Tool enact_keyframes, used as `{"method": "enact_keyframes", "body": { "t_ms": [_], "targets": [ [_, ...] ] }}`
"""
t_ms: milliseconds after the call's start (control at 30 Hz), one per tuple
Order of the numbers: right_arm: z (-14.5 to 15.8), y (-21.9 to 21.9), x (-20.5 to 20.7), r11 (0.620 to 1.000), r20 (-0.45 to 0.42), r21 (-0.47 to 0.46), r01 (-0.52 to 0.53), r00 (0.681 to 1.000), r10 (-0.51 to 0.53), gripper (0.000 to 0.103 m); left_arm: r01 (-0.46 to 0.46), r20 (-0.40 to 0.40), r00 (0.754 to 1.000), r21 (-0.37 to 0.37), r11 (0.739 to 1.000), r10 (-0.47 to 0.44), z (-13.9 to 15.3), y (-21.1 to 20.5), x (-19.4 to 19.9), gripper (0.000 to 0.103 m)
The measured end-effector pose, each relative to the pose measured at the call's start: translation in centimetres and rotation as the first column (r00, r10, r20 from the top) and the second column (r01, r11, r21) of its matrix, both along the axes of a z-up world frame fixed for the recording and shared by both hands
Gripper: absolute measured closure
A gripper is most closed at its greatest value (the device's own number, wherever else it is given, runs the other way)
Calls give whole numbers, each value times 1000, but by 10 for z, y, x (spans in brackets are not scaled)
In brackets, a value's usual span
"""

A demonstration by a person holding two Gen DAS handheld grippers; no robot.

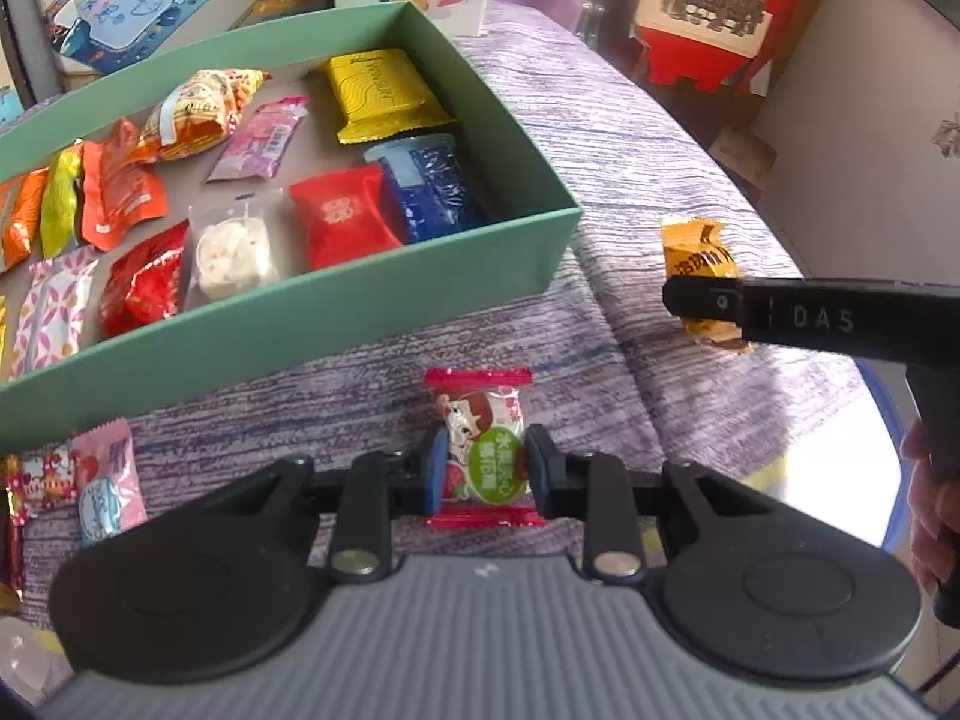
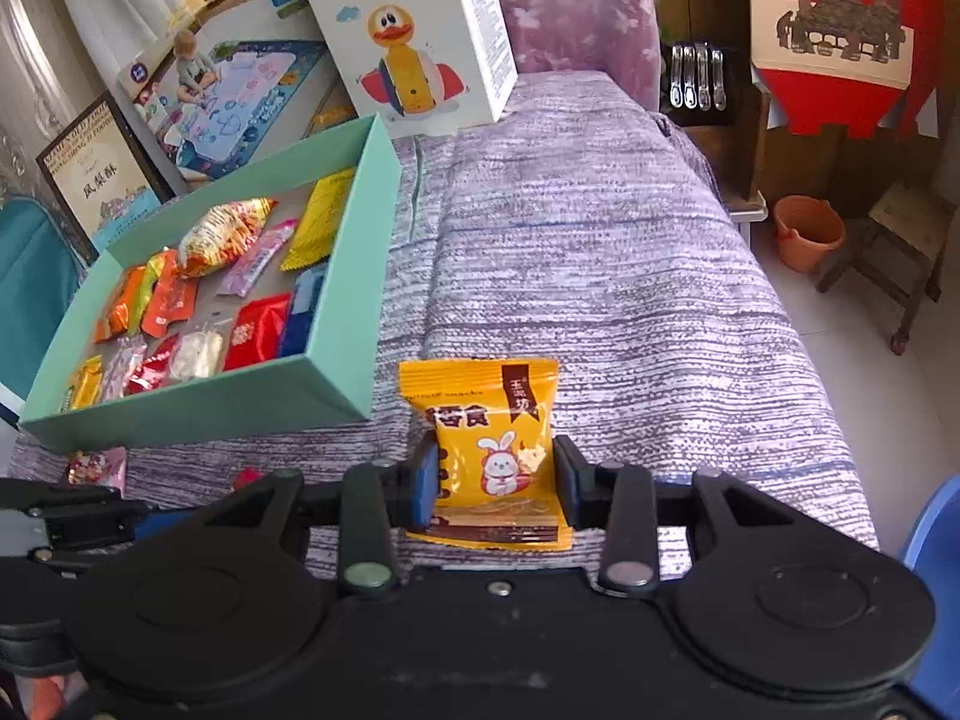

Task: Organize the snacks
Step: 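Lower the candy and rabbit-print pack into the tray and open both tools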

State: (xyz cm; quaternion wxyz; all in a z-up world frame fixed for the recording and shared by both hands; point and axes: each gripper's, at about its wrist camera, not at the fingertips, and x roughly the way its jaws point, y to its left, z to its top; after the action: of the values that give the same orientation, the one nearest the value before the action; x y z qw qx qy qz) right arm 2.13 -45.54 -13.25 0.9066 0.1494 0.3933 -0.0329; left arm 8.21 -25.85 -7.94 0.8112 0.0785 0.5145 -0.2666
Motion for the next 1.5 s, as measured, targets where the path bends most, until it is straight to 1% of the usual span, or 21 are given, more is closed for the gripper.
{"method": "enact_keyframes", "body": {
  "t_ms": [133,267,367,433,533,633,700,900,1067,1200,1267,1300,1333,1367,1400,1433,1467,1500],
  "targets": [
    [18,10,-4,1000,30,-11,-10,1000,11,65,11,16,1000,-40,999,-11,16,7,-5,77],
    [41,24,-1,1000,77,-9,-30,997,31,65,1,56,998,-82,997,4,40,22,-2,77],
    [56,39,10,998,109,9,-55,993,54,65,-22,93,995,-100,995,32,57,39,10,76],
    [64,49,19,997,124,17,-69,990,66,65,-42,118,992,-97,994,53,66,51,22,76],
    [70,66,38,996,137,29,-88,987,84,65,-71,129,988,-92,993,83,72,70,45,76],
    [73,83,61,994,136,29,-104,986,99,65,-107,126,985,-84,991,117,71,88,70,76],
    [73,92,79,993,129,35,-112,986,106,65,-128,111,984,-85,988,137,68,98,88,76],
    [58,110,124,992,92,44,-117,989,113,65,-159,70,984,-91,983,166,51,111,125,76],
    [44,118,147,992,60,38,-120,991,118,65,-163,46,985,-90,983,167,36,111,144,76],
    [39,120,156,992,46,31,-119,992,117,65,-155,39,986,-89,984,159,29,108,153,76],
    [38,120,160,993,48,27,-115,992,114,63,-151,42,987,-85,985,155,27,106,155,75],
    [38,120,160,994,52,26,-111,993,109,55,-150,52,987,-79,986,154,26,105,155,69],
    [38,119,160,994,53,34,-107,993,105,38,-145,67,986,-73,987,150,26,103,155,49],
    [39,117,160,994,57,46,-100,994,98,30,-142,77,986,-68,988,147,27,102,153,36],
    [39,117,158,994,65,49,-94,994,91,17,-145,89,985,-61,987,151,27,102,152,16],
    [41,117,156,995,74,45,-90,993,87,12,-153,107,982,-51,987,157,28,101,149,8],
    [42,117,154,995,81,44,-89,993,85,11,-156,120,980,-44,987,160,30,101,147,7],
    [43,117,152,995,82,44,-90,993,86,8,-157,122,979,-40,987,161,31,101,145,5]
  ]
}}
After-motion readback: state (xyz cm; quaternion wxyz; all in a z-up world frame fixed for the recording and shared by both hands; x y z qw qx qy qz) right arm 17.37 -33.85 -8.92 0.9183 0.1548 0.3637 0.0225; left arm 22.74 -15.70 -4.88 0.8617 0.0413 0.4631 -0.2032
